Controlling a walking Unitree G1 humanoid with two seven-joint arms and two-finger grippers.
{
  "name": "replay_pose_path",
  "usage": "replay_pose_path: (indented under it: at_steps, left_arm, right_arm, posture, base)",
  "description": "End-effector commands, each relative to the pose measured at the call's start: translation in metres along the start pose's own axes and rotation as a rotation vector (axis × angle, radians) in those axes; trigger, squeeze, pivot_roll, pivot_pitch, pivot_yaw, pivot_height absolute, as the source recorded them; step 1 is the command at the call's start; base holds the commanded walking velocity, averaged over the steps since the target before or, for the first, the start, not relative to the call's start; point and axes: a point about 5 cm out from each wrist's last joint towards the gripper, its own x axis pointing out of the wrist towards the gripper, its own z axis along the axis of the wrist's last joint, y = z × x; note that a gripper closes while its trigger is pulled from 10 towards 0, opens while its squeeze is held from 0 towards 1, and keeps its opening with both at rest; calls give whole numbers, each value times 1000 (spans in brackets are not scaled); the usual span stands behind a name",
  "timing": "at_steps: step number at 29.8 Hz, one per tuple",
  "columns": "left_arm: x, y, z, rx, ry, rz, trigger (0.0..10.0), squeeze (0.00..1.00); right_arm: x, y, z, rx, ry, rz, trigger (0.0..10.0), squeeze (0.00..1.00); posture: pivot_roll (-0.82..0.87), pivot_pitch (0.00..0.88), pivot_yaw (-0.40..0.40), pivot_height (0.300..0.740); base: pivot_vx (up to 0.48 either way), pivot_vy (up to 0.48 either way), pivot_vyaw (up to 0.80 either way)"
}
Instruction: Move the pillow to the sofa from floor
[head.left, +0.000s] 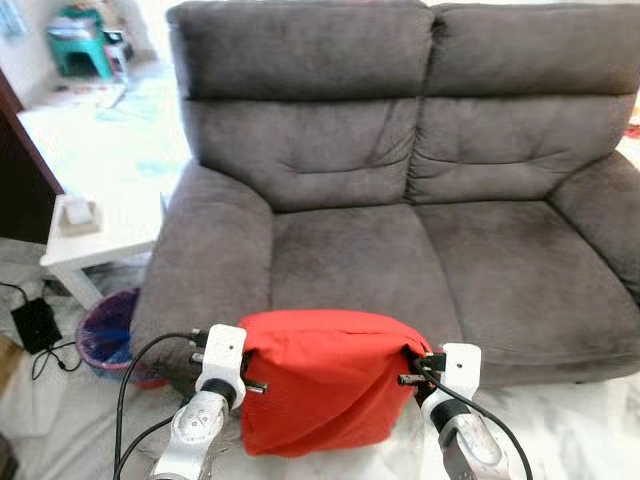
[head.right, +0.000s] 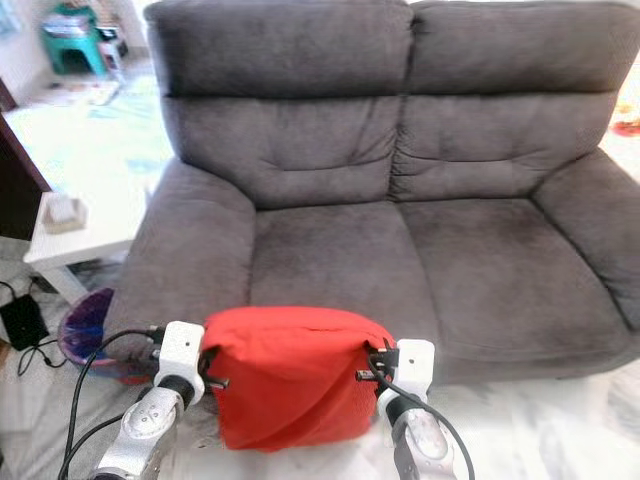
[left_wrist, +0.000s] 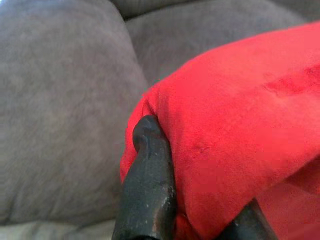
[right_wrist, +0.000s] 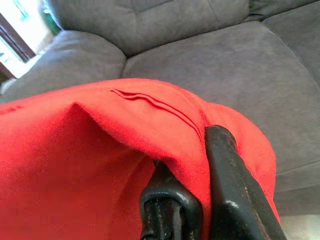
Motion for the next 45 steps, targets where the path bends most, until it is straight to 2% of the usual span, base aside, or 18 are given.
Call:
replay_pose_path:
  at_steps: [1,8,20,26,34,45]
  left_arm:
    - [2,6,12,2,-62,28,10000,0]
    - [1,7,11,5,-54,29,10000,0]
    - [0,9,11,12,-50,28,10000,0]
    - [-1,8,10,18,-49,19,10000,0]
    - [2,15,17,39,-60,21,10000,0]
    - [1,16,18,25,-71,50,10000,0]
  right_arm:
    - [2,-1,13,-4,-62,7,10000,0]
    - [8,4,16,-30,-58,45,10000,0]
    - [5,-8,12,-9,-39,-43,10000,0]
    - [6,-8,13,2,-53,-60,10000,0]
    - [10,-8,17,30,-81,-96,10000,0]
    - [10,-9,14,21,-63,-80,10000,0]
  posture:
    - [37,152,47,740]
    - [29,159,55,740]
    - [26,158,59,740]
    - [31,142,65,740]
    - [47,151,84,740]
    - [73,151,55,740]
  base:
    - [0,-337,0]
    - [0,-435,0]
    - [0,-435,0]
    - [0,-435,0]
    - [0,-435,0]
    - [0,-435,0]
